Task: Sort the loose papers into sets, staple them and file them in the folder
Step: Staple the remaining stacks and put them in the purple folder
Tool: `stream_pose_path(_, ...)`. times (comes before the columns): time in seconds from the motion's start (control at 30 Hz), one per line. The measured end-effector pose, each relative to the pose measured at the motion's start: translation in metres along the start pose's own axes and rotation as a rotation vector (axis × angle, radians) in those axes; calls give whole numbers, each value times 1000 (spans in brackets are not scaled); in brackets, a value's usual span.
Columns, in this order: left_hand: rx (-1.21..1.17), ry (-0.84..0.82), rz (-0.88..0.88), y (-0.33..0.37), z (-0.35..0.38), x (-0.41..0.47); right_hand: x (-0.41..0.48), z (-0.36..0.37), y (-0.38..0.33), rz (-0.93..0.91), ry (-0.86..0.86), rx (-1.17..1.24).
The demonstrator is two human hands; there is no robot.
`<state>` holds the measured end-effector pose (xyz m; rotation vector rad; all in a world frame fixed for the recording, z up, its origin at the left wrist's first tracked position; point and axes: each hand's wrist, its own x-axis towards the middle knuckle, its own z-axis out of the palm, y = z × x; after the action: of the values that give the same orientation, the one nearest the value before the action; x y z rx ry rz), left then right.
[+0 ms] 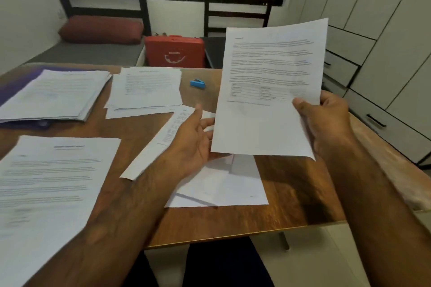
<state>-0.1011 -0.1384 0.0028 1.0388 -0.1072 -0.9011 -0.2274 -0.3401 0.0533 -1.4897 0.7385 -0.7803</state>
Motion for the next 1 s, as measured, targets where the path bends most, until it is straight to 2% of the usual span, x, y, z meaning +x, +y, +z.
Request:
stream_pose_path(0.17, -233, -138, 9, 4, -36, -3, -13, 28, -5, 36, -98, 10)
stream_pose_path(0.3, -185, -76, 190, 45, -63, -26, -29, 66, 10, 79, -240, 78)
stream_pose_path(0.4, 82, 86, 334, 70, -83, -52, -43, 101, 25, 92, -352, 98)
stream_pose_path(0.5, 456, 311, 341, 84, -119, -79, -59, 140, 35, 105, -471, 117)
stream_pose_path(0.67, 569, 518, 360, 93, -166, -140, -88, 205, 46, 141, -633, 99)
stream_pose_path(0.77, 781, 824, 367, 97, -198, -170, -104, 233, 55, 124, -654, 56)
stream_pose_path(0.83, 1260, 1079, 251, 99, -226, -195, -113, 243, 64, 145, -670, 48)
stream_pose_path(0.87, 1502, 1132, 172, 97, -236, -205, -115, 244, 70, 159, -665, 41)
stream_pose_path(0.9, 1612, 1140, 94, 93, -243, -215, -118, 246, 74, 171, -662, 30)
stream_pose_path(1.0, 1589, 1109, -255, 77, -240, -229, -122, 247, 83, 144, -654, -5)
